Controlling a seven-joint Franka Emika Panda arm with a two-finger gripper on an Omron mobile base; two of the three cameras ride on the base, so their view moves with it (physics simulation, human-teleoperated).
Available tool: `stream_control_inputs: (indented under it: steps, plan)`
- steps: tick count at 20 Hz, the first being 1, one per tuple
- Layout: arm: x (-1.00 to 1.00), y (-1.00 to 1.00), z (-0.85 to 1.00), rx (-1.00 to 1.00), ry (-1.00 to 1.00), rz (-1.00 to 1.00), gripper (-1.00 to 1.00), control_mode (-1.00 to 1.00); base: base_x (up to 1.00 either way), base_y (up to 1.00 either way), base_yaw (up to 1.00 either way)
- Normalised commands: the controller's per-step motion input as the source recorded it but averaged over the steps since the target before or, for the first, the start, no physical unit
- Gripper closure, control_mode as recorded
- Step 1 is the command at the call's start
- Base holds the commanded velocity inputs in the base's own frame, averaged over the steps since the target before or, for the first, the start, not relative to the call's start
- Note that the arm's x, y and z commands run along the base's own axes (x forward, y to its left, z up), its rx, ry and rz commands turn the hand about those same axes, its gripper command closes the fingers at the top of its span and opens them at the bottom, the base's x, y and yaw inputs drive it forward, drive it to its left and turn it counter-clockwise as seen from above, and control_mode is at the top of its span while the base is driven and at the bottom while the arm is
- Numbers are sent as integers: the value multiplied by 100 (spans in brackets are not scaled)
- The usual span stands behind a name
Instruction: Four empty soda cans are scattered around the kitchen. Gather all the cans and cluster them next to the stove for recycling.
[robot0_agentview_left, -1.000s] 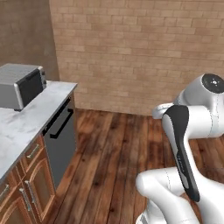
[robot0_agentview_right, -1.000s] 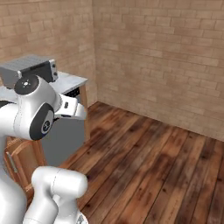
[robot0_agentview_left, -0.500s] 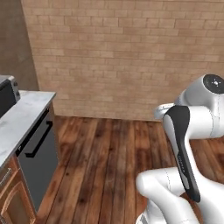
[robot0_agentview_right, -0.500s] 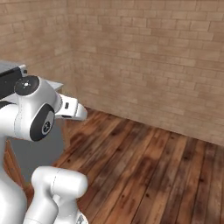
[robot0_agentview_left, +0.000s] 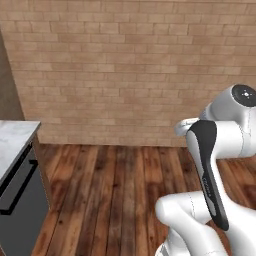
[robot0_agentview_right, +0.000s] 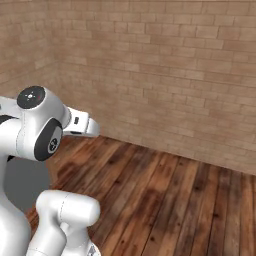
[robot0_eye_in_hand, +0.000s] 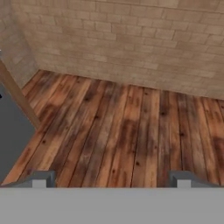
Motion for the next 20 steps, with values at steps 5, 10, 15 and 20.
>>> stream_control_inputs:
  steps: [5,10,15,20]
  plan:
    - [0,0,0,0,0,0,-100,100,57,-41,-20]
    - [0,0,0,0,0,0,-100,100,50,-40,-23]
    - [0,0,0,0,0,0,-100,100,36,-44,-26]
    - [0,0,0,0,0,0,-100,100,39,-46,-25]
